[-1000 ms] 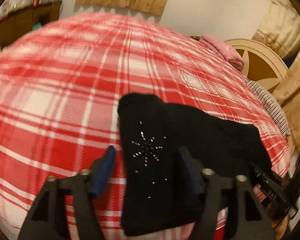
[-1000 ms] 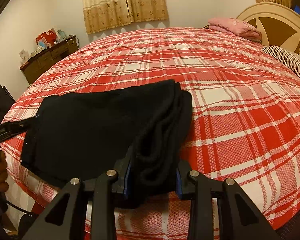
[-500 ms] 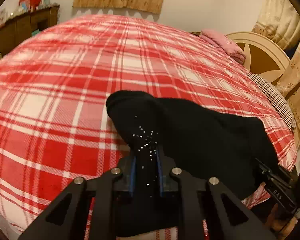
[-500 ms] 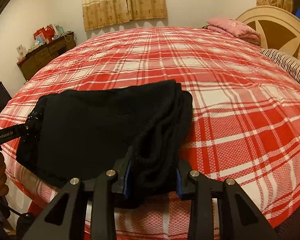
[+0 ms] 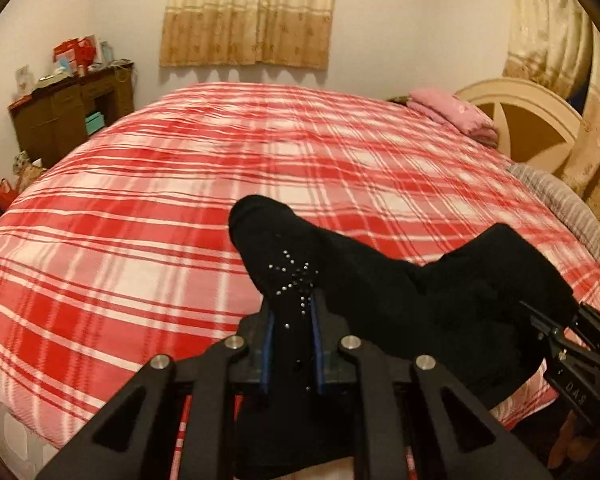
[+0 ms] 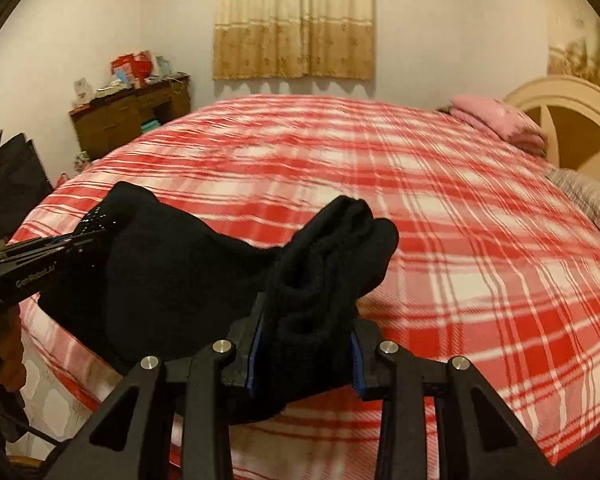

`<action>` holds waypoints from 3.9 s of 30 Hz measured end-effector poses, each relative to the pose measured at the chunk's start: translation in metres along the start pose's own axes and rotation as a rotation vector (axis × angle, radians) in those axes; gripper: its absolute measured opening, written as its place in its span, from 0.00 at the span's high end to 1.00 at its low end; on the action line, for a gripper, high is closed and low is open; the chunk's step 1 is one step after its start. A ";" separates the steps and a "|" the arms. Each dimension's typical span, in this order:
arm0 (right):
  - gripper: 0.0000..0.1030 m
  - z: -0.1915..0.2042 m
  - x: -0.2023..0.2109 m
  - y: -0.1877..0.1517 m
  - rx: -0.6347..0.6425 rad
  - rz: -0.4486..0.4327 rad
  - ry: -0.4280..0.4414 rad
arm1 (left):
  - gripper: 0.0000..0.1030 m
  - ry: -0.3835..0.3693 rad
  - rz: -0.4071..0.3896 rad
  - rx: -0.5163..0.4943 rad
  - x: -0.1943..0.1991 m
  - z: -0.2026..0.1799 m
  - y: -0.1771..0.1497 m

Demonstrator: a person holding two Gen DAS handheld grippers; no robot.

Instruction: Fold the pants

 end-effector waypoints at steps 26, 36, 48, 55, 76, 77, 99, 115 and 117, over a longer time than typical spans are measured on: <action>0.66 0.141 -0.063 0.079 0.219 -0.069 0.238 | 0.85 0.246 -0.055 0.146 0.008 0.139 0.028; 0.66 0.163 -0.096 0.137 0.300 -0.204 0.276 | 0.85 0.365 -0.147 0.164 -0.004 0.190 0.081; 0.19 0.091 -0.186 0.064 0.188 0.045 0.164 | 0.55 0.525 -0.027 0.065 -0.082 0.208 0.009; 0.19 0.086 -0.161 0.068 0.130 0.007 0.194 | 0.49 0.545 -0.039 0.048 -0.067 0.209 0.012; 0.52 0.126 -0.178 0.037 0.086 0.090 0.357 | 0.31 0.484 0.029 0.227 -0.021 0.247 -0.033; 0.52 0.126 -0.177 0.034 0.097 0.078 0.353 | 0.31 0.466 0.031 0.231 -0.025 0.242 -0.032; 0.28 0.138 -0.089 0.039 -0.090 -0.021 0.387 | 0.23 0.518 -0.039 0.124 0.009 0.178 -0.018; 0.23 0.132 -0.032 0.036 -0.114 -0.090 0.244 | 0.07 0.514 -0.113 0.069 0.058 0.145 -0.023; 0.23 0.131 -0.028 0.033 -0.114 -0.085 0.227 | 0.04 0.510 -0.106 0.066 0.058 0.143 -0.026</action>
Point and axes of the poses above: each gripper's, at about its wrist camera, not at the fingertips, and x roughly against the way its jaws point, z to its left, y to its top, the point moved 10 cm from there along -x, roughly the way its jaws point, and after that the axes turned 13 degrees about y, right-handed, at the moved point
